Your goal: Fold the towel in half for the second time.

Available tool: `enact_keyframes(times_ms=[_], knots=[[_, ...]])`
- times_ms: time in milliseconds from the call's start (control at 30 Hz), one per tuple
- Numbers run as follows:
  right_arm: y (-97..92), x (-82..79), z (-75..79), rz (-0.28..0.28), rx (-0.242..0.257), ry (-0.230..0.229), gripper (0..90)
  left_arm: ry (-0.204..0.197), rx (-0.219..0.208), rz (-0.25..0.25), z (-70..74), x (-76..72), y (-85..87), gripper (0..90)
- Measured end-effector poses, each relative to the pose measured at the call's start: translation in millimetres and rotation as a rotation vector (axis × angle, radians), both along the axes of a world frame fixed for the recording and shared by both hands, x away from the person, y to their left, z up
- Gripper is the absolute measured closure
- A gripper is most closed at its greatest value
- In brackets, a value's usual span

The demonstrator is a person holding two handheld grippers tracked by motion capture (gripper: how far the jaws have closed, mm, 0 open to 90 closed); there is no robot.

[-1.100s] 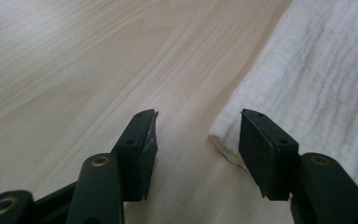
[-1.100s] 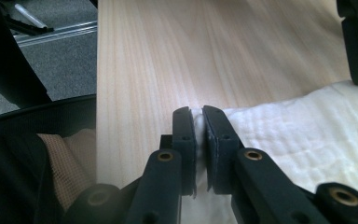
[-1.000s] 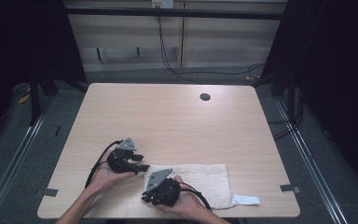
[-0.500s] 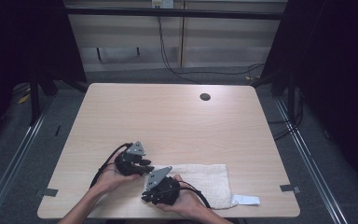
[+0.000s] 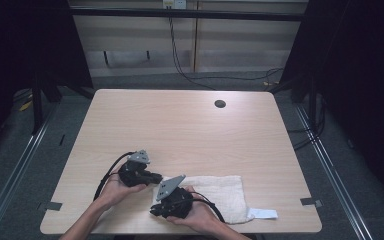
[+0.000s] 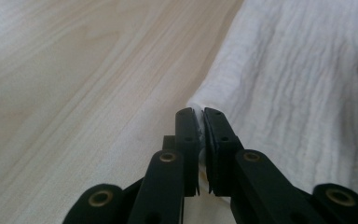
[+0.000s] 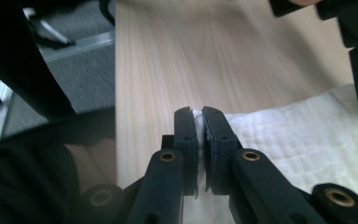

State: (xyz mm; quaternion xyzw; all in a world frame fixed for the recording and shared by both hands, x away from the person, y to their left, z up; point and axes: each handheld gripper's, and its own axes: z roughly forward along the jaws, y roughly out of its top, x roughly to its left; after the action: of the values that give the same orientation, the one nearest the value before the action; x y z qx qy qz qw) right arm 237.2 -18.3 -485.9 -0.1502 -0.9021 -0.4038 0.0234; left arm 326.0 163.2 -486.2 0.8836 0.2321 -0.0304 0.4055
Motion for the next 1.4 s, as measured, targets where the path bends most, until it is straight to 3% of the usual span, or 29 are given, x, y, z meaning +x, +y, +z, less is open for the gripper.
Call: enact_keyframes(times_ms=[367,800,1400], knots=[[-6.5,1.9,17.5,-0.018,0.060,-0.008,85.1,0.020,-0.050,0.046,6.2,6.2,13.4,85.0],[-5.8,3.6,31.1,-0.016,0.122,-0.016,85.2,-0.001,-0.082,0.071,19.1,5.3,26.1,85.2],[23.6,15.3,44.4,-0.034,0.140,-0.029,85.3,-0.039,-0.098,0.161,30.6,10.7,55.9,85.2]])
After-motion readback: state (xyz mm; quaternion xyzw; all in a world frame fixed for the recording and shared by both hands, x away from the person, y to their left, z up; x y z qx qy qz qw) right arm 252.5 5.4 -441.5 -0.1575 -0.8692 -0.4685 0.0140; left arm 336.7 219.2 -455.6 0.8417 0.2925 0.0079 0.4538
